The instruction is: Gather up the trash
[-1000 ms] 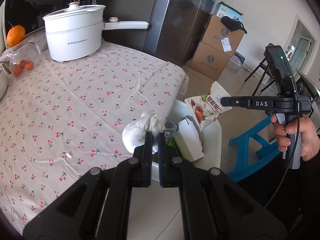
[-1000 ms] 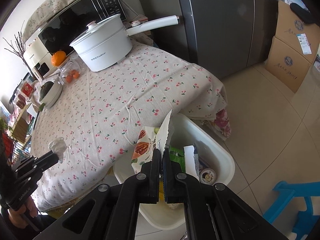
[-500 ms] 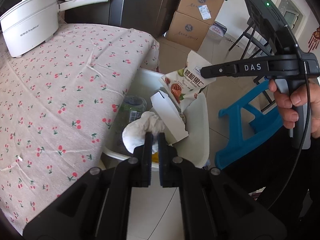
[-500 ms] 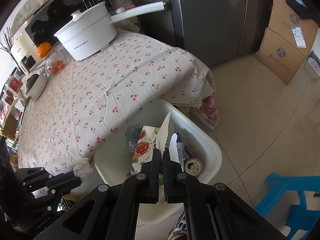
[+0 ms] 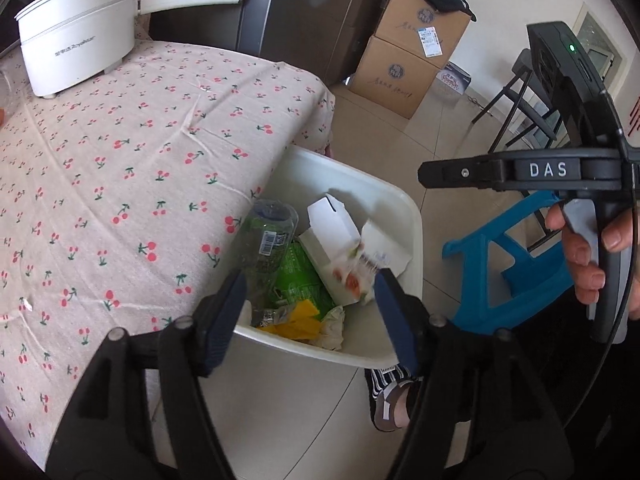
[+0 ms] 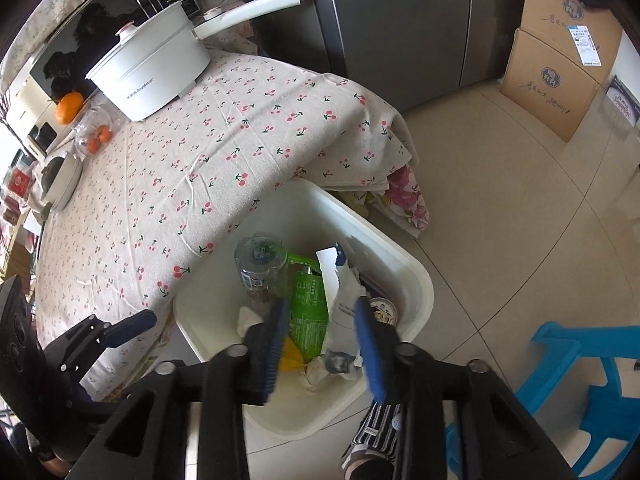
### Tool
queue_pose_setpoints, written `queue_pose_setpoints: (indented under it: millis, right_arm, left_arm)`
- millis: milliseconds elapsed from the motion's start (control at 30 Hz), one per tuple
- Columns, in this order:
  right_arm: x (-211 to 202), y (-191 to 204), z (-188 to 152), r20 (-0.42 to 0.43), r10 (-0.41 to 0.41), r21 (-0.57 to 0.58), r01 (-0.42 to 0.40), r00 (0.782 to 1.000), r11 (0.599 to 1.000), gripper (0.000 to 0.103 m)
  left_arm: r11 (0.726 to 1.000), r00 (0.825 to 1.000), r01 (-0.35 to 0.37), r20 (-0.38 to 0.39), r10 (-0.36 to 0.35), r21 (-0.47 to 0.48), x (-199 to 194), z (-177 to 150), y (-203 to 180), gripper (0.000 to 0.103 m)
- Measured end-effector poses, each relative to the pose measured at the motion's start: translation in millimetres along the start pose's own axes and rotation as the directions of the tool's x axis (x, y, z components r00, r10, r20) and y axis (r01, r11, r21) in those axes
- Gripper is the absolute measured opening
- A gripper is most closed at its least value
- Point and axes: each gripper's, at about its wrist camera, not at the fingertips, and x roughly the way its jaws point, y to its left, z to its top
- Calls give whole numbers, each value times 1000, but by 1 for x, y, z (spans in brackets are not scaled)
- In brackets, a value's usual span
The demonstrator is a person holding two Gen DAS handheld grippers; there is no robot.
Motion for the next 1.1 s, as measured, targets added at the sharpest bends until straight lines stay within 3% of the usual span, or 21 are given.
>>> queue_pose_setpoints:
  millis: [67,233,300,433,600,700,800,900,1100]
  right_arm:
    - [-7,-1,-2,24,12,6,-12,1000,1000,59]
    - [-21,2,-13,77,-26,28,24,997,999,67]
    - [-32,12,-19,110,-3,13,2,994,1000,73]
    - [-51,37,-36,191,-7,-47,16,982,999,81]
    - [-60,61,-62,240,-116,-96,143,964,985,89]
    - [-65,76,-75,270,-169,-137,211,948,968,92]
    - [-75,86,-85,316,-154,-163,214,936,963,99]
    - [-85,97,-93,351,-136,-184,211,926,960,99]
    - [-104,114,-102,430,-104,-213,212,897,954,99]
  left_arm:
    - [999,1000,-31,3,31,-37,-10,-6,4,78]
    - [976,983,-183,0,184,-122,-33,-24,16,82]
    - [953,967,-253,-12,255,-167,-43,-31,22,88]
    - [909,943,-324,-13,333,-263,-68,-50,31,103]
    - [860,895,-437,-27,446,-263,-90,-70,25,103]
    - [847,877,-458,20,480,-270,-108,-78,16,103]
    - [825,850,-486,66,523,-287,-124,-84,9,103]
    - [822,844,-481,92,528,-304,-136,-85,6,103]
    - [793,807,-505,140,574,-342,-155,-88,5,103]
